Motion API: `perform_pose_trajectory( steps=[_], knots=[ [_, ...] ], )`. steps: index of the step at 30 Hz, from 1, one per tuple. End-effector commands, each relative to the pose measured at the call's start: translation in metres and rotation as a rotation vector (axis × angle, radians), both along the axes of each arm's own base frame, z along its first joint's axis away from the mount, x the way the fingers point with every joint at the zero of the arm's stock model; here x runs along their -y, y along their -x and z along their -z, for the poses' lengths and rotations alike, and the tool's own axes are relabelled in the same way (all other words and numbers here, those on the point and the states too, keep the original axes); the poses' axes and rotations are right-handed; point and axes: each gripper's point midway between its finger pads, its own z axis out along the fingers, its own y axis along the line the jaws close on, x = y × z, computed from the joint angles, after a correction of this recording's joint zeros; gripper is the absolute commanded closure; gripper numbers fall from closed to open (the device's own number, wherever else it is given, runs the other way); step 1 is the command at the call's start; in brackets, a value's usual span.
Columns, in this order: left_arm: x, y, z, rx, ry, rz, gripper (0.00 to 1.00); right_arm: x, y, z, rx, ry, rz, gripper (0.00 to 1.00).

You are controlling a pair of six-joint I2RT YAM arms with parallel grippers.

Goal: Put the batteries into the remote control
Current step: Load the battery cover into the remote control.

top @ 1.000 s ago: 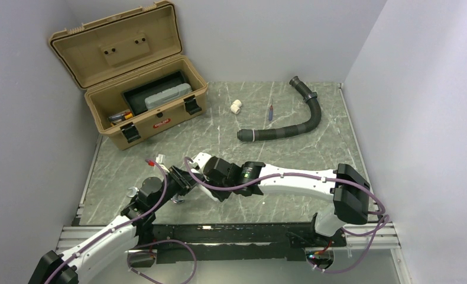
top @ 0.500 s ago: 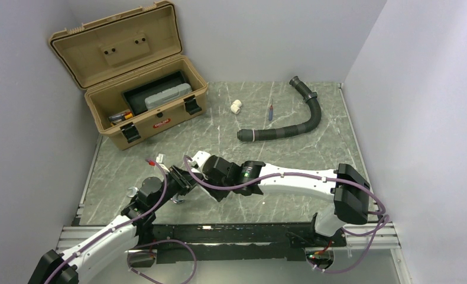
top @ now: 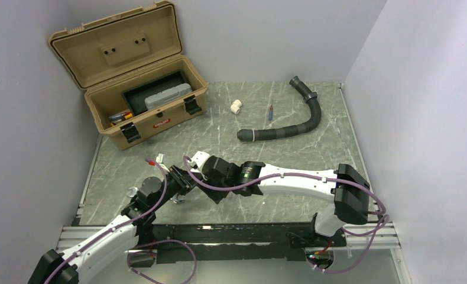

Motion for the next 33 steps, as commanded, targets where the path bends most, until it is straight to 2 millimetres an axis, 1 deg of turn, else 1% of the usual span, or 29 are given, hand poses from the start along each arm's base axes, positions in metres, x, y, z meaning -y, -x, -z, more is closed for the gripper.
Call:
perform_pose_trajectory(
  steps=[1,7,12,18,20,21,22,23,26,28,30,33],
  knots=[
    [0.004,0.001,-0.02,0.057,0.065,0.02,1.0,-0.012,-0.011,-0.03,0.059,-0.082,0.025,0.46],
    [0.004,0.001,-0.019,0.056,0.065,0.018,1.0,-0.012,-0.015,-0.037,0.084,-0.096,0.037,0.42],
    [0.004,0.002,-0.019,0.056,0.064,0.019,1.0,-0.013,-0.017,-0.045,0.101,-0.126,0.047,0.41],
    [0.004,0.002,-0.02,0.057,0.066,0.02,1.0,-0.019,-0.014,-0.065,0.113,-0.222,0.026,0.38],
    [0.004,0.002,-0.02,0.057,0.067,0.02,1.0,-0.023,-0.008,-0.075,0.106,-0.278,-0.01,0.36],
    [0.004,0.002,-0.02,0.057,0.067,0.023,1.0,-0.024,-0.006,-0.08,0.107,-0.305,-0.017,0.33],
    [0.004,0.004,-0.015,0.047,0.061,0.026,1.0,-0.023,-0.006,-0.085,0.11,-0.33,-0.014,0.29],
    [0.003,0.005,-0.01,0.04,0.056,0.029,1.0,-0.021,-0.005,-0.088,0.112,-0.35,-0.01,0.25],
    [0.004,0.008,-0.013,0.054,0.066,0.041,1.0,-0.01,-0.007,-0.091,0.108,-0.383,0.028,0.19],
    [0.005,0.011,-0.018,0.083,0.081,0.058,1.0,0.002,-0.009,-0.089,0.082,-0.408,0.058,0.17],
    [0.008,0.014,-0.026,0.112,0.103,0.083,1.0,0.015,-0.01,-0.082,0.03,-0.44,0.078,0.17],
    [0.01,0.019,-0.032,0.136,0.118,0.112,1.0,0.03,-0.005,-0.076,-0.056,-0.51,0.091,0.16]
  ],
)
